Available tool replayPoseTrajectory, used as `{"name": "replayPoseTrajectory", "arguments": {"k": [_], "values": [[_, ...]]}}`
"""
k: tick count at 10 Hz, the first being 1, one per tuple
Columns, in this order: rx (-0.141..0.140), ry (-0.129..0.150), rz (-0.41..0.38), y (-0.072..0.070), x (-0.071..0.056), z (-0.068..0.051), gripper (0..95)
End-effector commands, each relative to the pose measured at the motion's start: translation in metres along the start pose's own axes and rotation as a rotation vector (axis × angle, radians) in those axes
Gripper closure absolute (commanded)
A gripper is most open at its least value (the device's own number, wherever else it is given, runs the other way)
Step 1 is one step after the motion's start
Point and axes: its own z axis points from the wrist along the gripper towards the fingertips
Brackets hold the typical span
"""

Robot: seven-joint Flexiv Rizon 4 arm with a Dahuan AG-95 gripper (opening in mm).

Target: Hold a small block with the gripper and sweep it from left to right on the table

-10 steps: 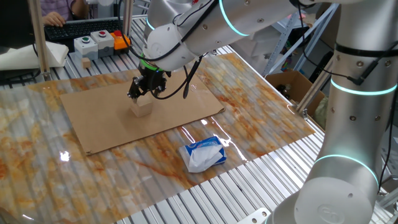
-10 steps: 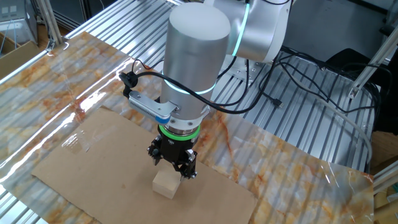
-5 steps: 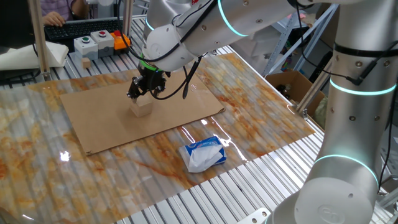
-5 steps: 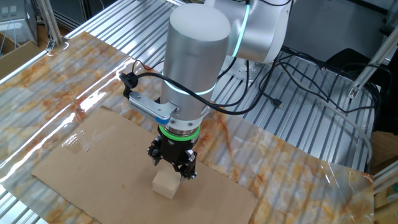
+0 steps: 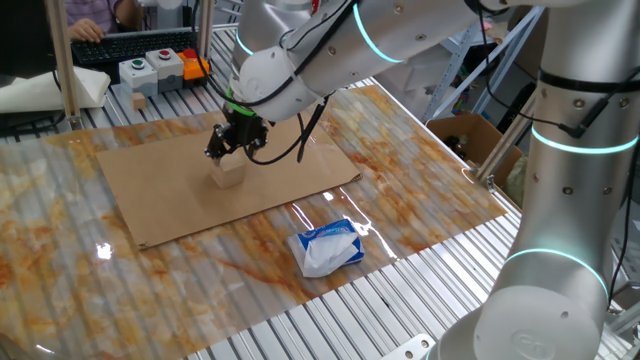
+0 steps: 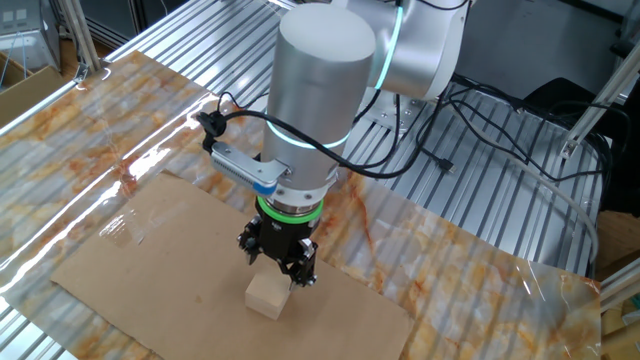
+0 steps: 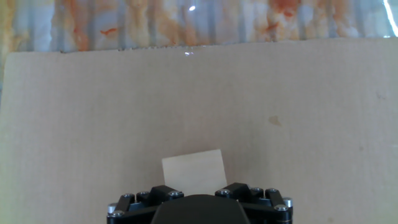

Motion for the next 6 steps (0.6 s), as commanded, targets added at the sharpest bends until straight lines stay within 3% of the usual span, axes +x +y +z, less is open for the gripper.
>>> {"name": "replayPoseTrajectory", "arguments": {"k": [1, 3, 6], "values": [[0.010, -0.007, 0.034, -0.0012, 0.0003, 0.0009, 19.0], [0.009, -0.011, 0.089, -0.0012, 0.0003, 0.0009, 19.0], [0.010, -0.010, 0.109, -0.0012, 0.0003, 0.0009, 19.0]]}}
